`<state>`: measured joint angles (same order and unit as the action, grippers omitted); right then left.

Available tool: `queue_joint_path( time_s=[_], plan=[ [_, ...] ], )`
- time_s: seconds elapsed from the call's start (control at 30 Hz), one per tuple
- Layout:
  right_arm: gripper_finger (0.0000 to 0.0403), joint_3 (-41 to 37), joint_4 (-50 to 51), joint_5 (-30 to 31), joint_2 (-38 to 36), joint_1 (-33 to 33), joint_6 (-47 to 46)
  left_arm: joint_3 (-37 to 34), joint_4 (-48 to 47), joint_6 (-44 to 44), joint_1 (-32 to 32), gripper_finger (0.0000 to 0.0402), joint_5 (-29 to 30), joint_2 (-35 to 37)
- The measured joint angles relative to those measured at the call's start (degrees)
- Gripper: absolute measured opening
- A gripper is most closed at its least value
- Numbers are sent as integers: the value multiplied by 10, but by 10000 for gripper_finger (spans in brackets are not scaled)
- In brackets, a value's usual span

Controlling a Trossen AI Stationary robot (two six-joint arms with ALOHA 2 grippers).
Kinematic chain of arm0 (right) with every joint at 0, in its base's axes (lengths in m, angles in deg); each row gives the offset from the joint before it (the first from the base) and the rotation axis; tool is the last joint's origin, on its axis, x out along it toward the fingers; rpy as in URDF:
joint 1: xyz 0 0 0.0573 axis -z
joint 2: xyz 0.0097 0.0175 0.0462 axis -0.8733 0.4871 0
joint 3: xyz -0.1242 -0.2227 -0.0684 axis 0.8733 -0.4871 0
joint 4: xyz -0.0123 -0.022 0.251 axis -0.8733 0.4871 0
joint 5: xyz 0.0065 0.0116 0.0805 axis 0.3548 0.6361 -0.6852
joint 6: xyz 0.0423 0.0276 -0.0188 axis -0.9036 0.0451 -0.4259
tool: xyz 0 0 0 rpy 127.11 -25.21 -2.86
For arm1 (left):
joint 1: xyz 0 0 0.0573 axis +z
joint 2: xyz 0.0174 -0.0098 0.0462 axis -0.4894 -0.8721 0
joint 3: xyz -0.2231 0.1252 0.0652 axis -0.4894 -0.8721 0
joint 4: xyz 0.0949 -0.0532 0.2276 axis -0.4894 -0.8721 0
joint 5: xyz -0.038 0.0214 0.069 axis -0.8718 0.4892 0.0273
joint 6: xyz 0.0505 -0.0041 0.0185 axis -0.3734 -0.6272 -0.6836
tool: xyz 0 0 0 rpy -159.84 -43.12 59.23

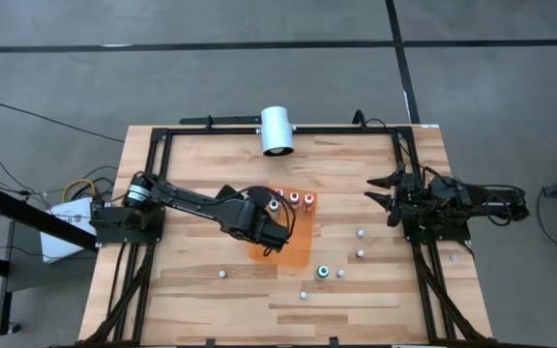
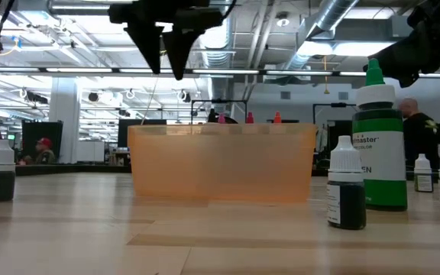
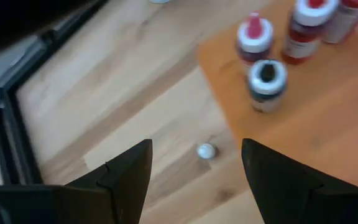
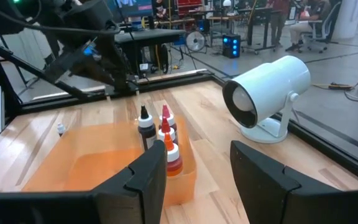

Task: Pick & Place food coloring
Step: Put the large green food coloring bottle into the orange bin

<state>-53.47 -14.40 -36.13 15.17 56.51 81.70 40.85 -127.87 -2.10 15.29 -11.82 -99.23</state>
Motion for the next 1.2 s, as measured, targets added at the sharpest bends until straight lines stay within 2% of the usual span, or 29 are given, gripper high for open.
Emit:
queue_joint_path(
  time_s=[0.17,0.27,0.53,0.7,0.83,1.0,1.2],
  plan=[
    [166,0,-4,-6,0,-1,-57,-80,15,29,2,240,20,68],
    [166,0,-7,-51,0,-2,-38,-150,55,49,2,240,34,123],
    [166,0,-67,-93,39,-6,-39,-397,305,9,2,240,33,307],
    [165,2,-153,-92,114,-35,-39,-532,415,-14,2,240,23,405],
    [164,44,-163,-79,196,-66,-39,-613,471,-15,1,240,17,479],
    [167,139,-100,-45,303,-107,-28,-691,531,-19,1,240,18,570],
    [164,265,23,-40,418,-150,-31,-745,556,-46,2,240,39,658]
  ],
)
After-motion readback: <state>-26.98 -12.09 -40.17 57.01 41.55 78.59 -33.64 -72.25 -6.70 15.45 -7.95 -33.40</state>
